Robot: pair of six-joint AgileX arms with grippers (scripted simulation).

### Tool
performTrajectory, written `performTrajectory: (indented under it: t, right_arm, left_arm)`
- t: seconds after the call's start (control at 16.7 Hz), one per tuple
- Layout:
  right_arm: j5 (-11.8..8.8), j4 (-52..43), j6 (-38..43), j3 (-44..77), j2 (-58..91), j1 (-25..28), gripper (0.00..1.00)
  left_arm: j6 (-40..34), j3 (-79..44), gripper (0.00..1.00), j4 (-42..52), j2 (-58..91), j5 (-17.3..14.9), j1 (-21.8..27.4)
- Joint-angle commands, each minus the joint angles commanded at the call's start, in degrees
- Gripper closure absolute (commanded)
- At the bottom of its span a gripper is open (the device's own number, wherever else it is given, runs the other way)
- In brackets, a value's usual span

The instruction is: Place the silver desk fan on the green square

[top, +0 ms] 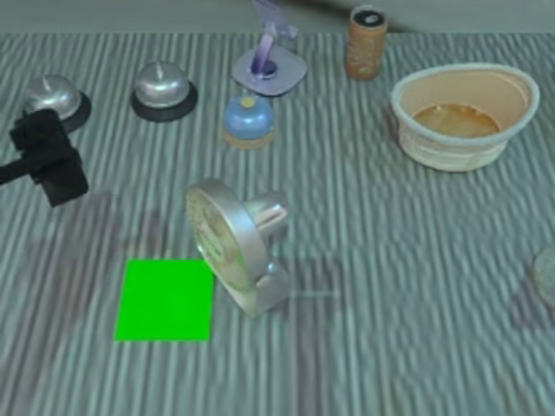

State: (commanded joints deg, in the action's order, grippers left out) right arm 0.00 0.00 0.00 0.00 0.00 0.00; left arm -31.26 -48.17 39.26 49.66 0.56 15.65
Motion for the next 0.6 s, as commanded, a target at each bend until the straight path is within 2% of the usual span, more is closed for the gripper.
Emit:
performTrajectory:
  t: [0.36,0.6]
  right_arm:
    - [0.0,0.0,0.0,0.0,0.0,0.0,0.00]
    - [0.0,0.0,0.0,0.0,0.0,0.0,0.00]
  left_arm:
    - [-20.9,-34.5,0.00,25.6,36.2,0.4,10.2]
    - [-31.6,-52.8,0.00,38.8,54.9,0.5,15.6]
